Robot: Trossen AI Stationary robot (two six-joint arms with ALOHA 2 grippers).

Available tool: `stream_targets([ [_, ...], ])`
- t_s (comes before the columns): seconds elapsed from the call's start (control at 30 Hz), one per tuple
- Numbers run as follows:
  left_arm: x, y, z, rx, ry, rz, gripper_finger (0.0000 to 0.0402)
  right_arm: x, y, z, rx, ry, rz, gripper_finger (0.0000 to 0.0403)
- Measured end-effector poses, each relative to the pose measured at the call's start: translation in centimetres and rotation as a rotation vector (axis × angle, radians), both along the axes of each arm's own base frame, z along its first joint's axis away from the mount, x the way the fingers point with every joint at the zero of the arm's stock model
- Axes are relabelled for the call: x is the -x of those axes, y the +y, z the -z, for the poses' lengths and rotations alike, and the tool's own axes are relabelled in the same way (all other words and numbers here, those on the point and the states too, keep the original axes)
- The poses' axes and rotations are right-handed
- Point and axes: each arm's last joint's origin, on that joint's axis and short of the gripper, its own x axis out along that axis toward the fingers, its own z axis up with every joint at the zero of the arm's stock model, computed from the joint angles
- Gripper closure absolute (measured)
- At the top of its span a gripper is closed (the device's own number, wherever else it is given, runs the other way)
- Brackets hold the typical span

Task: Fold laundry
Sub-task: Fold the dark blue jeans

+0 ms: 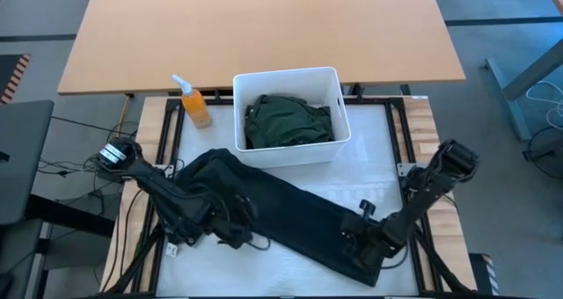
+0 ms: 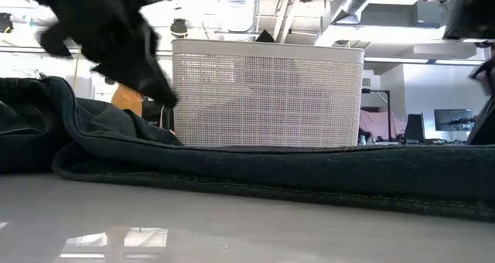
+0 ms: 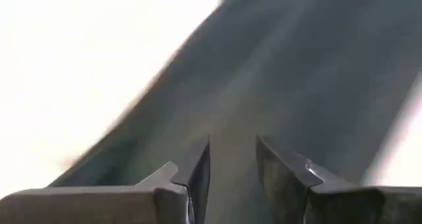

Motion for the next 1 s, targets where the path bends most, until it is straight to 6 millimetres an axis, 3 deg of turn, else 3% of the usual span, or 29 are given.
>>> stream_targets([
  [0.17, -1.1, -0.9, 2.7, 0.239, -0.074, 0.247, 0.029, -0.9, -0.7, 1.5, 0.001, 0.087, 0.042, 0.0389],
  [0.3, -0.1, -0.3, 6.7, 0.358, 0.039, 0.168, 0.029, -0.9, -0.9, 1.8, -0.013, 0.109, 0.095, 0.0375],
  [0.43, 0.6, -0.5, 8.6, 0.423, 0.062, 0.108, 0.029, -0.6, -1.1, 1.7, -0.019, 0.118, 0.14, 0.0373],
  [0.77, 1.6, -2.1, 7.9, 0.412, 0.074, 0.194, 0.029, 0.2, -1.8, 1.2, -0.024, 0.155, 0.303, 0.0382],
  [1.0, 2.2, -2.1, 7.0, 0.406, 0.083, 0.217, 0.029, -0.2, -2.3, -1.5, 0.074, 0.186, 0.391, 0.0381],
])
